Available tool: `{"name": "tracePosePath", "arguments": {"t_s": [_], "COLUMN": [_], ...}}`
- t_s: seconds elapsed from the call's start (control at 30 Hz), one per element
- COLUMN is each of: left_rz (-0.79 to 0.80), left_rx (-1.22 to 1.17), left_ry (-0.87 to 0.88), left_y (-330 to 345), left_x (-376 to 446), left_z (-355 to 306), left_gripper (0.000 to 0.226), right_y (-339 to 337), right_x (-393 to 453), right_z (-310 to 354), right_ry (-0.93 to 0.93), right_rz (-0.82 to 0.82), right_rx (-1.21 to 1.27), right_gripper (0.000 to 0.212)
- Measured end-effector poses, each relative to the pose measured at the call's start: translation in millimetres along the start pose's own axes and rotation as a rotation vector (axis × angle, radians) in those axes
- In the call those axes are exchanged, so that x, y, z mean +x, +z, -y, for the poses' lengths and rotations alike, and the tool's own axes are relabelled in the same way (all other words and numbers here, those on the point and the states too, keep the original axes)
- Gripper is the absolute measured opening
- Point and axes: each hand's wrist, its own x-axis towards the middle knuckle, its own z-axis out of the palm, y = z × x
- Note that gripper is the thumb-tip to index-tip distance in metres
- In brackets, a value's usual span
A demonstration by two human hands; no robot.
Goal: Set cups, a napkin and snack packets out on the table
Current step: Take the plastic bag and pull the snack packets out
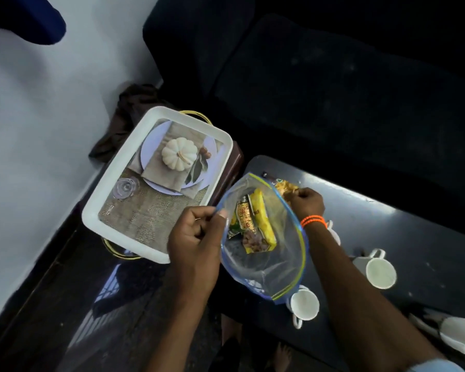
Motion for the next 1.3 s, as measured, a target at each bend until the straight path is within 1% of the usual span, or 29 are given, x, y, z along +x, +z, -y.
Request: {"name": "tracePosePath", "arguments": {"t_s": [0.07,0.1,0.17,0.2,0.23,0.27,0.3,0.33,0.37,0.4,0.43,0.47,0.5,0.53,0.6,0.67,0.73,0.83,0.9,0.97,1.0,1.03,1.1,1.13,1.17,1.2,1.27,1.3], "left_rz": [-0.012,-0.016,-0.019,-0.018,-0.017,-0.017,-0.018,-0.022,-0.030,-0.039,-0.046,-0.050,-0.050,-0.049,-0.046,-0.047,-0.071,-0.118,-0.131,-0.130,-0.129,-0.127,-0.119,-0.113,-0.107,-0.100,-0.083,-0.072], "left_rx": [0.016,0.022,0.028,0.027,0.025,0.024,0.029,0.038,0.049,0.055,0.059,0.060,0.062,0.064,0.063,0.067,0.068,0.068,0.076,0.090,0.094,0.092,0.086,0.085,0.082,0.074,0.048,0.033], "left_ry": [0.008,0.009,0.004,0.001,0.000,0.001,0.005,0.008,0.011,0.012,0.013,0.015,0.017,0.020,0.024,0.035,0.036,0.024,0.028,0.022,0.018,0.014,0.012,0.015,0.019,0.019,0.012,0.006], "left_y": [2,4,6,8,8,10,11,12,14,16,17,19,20,21,22,22,20,14,9,4,2,0,-3,-3,-3,-2,1,2], "left_x": [1,2,3,4,3,3,3,3,2,2,1,-1,-3,-4,-8,-9,-8,-1,3,5,7,7,6,5,4,3,0,-1], "left_z": [-2,-3,-6,-6,-7,-8,-9,-10,-11,-12,-13,-13,-13,-12,-9,-6,-4,-2,-3,-3,-4,-4,-4,-4,-4,-4,-2,-1], "left_gripper": [0.014,0.010,0.010,0.011,0.010,0.009,0.008,0.008,0.008,0.008,0.009,0.010,0.012,0.013,0.016,0.018,0.015,0.011,0.012,0.012,0.012,0.012,0.012,0.012,0.012,0.012,0.014,0.016], "right_y": [-14,-26,-58,-75,-89,-97,-97,-91,-77,-57,-35,-14,4,20,35,38,25,-21,-68,-120,-142,-158,-170,-164,-153,-136,-95,-76], "right_x": [-5,-13,-50,-77,-105,-131,-152,-167,-173,-172,-166,-158,-149,-139,-128,-126,-135,-166,-187,-198,-193,-183,-150,-129,-107,-84,-51,-42], "right_z": [12,24,53,67,77,85,88,89,88,84,79,73,67,61,54,54,61,80,93,107,111,111,105,100,91,80,52,37], "right_ry": [-0.017,-0.071,-0.281,-0.403,-0.520,-0.610,-0.652,-0.649,-0.631,-0.606,-0.534,-0.429,-0.357,-0.327,-0.330,-0.354,-0.419,-0.586,-0.679,-0.663,-0.656,-0.656,-0.627,-0.584,-0.532,-0.468,-0.323,-0.268], "right_rz": [-0.030,-0.092,-0.259,-0.300,-0.282,-0.203,-0.083,0.042,0.137,0.198,0.249,0.289,0.318,0.324,0.309,0.308,0.297,0.214,0.162,0.179,0.149,0.079,-0.081,-0.118,-0.093,-0.009,0.213,0.282], "right_rx": [0.014,0.036,0.189,0.296,0.371,0.407,0.398,0.315,0.151,-0.080,-0.299,-0.461,-0.557,-0.573,-0.523,-0.512,-0.506,-0.431,-0.318,-0.096,0.017,0.084,0.085,0.035,-0.033,-0.113,-0.305,-0.393], "right_gripper": [0.030,0.031,0.023,0.016,0.012,0.011,0.011,0.011,0.012,0.014,0.018,0.026,0.036,0.044,0.051,0.048,0.039,0.029,0.029,0.039,0.042,0.042,0.037,0.037,0.041,0.043,0.041,0.040]}}
